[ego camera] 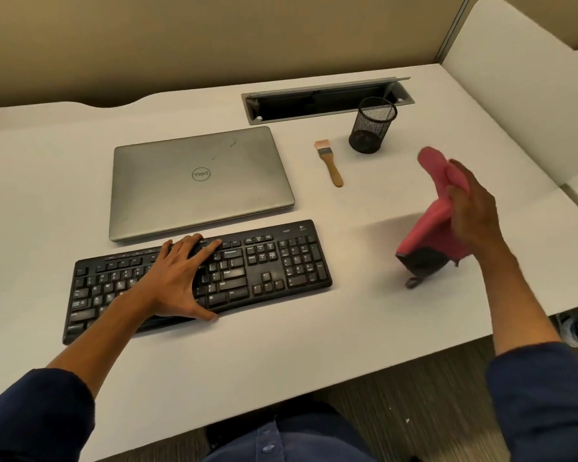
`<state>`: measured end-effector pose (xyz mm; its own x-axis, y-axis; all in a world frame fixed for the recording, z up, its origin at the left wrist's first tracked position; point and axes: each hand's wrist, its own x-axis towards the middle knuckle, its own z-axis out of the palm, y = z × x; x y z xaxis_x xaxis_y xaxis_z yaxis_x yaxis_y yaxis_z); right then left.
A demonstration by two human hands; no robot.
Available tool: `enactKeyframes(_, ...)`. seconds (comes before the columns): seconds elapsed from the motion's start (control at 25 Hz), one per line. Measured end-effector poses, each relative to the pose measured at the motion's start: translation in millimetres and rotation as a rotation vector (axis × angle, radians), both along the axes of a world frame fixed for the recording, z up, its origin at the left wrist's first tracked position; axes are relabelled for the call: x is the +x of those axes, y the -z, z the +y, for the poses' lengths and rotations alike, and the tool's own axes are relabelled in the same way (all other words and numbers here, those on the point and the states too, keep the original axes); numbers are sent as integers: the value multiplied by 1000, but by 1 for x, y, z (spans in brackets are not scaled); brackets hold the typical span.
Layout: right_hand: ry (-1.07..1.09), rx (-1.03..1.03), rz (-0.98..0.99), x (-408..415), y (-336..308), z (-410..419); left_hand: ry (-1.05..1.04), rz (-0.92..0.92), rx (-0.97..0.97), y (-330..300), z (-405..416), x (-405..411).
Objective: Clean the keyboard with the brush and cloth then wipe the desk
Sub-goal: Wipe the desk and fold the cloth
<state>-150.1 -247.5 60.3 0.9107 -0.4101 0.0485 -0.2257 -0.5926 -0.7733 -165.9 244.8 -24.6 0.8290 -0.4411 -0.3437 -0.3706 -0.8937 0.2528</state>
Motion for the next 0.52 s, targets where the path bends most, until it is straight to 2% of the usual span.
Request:
enactKeyframes(0.08,-172,-221,51,33,9,-4,-9,2,-2,1,0,1)
enactKeyframes(0.2,-435,-406,198,71,47,3,-21,-4,-7,1,0,1)
enactKeyframes(0.32,-548,-603,388,84,91,12,-27,-2,-3,1,-1,1)
enactKeyframes(0.4,-523,-615,412,85,106,13,-32,-4,-7,1,-1,0)
enactKeyframes(0.52,-447,-432,227,83,96,9,-34,-4,-12,1,0,1)
